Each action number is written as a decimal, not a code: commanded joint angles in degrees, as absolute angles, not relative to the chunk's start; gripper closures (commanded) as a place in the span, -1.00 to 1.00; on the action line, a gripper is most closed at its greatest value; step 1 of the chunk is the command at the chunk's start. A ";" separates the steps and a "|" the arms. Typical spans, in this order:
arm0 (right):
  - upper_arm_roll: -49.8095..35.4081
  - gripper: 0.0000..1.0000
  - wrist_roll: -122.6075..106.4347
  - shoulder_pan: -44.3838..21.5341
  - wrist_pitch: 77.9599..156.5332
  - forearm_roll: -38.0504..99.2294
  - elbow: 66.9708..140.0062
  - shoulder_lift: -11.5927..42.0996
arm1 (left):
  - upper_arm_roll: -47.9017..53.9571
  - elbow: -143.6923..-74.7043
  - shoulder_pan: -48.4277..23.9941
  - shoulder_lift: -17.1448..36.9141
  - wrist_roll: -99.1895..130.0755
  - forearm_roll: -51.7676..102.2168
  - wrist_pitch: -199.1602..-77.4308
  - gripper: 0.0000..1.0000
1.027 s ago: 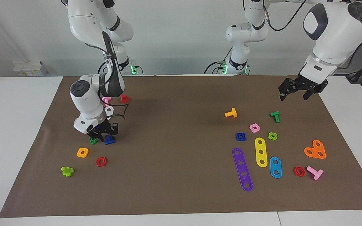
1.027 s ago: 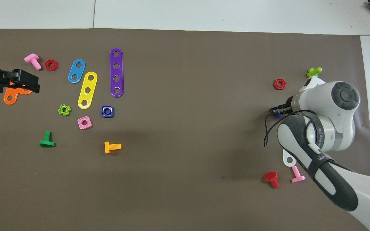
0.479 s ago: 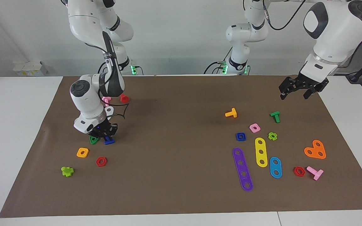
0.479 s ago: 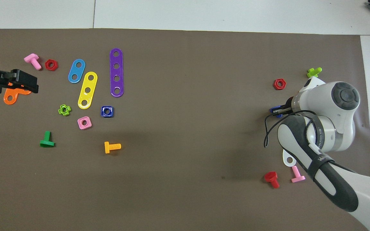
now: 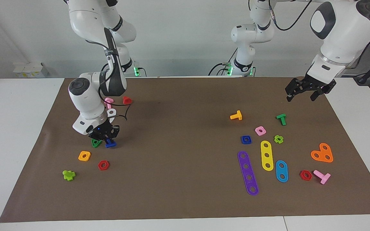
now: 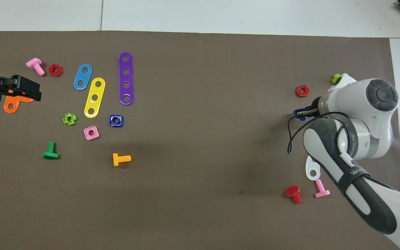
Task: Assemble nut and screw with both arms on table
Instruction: 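Carry the blue screw to mid-table while the left gripper reaches the blue nut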
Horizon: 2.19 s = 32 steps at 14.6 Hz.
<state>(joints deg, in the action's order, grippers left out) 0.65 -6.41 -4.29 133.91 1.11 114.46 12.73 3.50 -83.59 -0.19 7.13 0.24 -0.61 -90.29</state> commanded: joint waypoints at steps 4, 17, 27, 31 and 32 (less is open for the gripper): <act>0.44 1.00 11.65 -12.37 126.21 1.58 99.33 15.28 | 4.04 -88.95 -0.44 5.27 0.44 1.75 -92.64 -0.97; 0.44 1.00 49.55 -32.51 137.80 -5.01 88.42 33.74 | 4.22 -99.49 -7.64 14.31 11.68 2.72 -114.77 -0.75; 0.44 1.00 53.96 -35.51 136.59 -5.10 92.11 33.22 | 4.04 -106.96 -9.23 20.57 15.38 1.93 -126.56 -0.54; 0.44 -0.99 54.05 -35.51 136.14 -5.10 92.11 33.22 | 4.04 -108.45 -10.11 20.48 15.38 1.93 -125.86 -0.47; 0.44 -1.00 54.14 -35.51 136.14 -5.10 91.94 33.22 | 4.04 -108.98 -10.19 20.39 15.47 1.93 -125.77 -0.42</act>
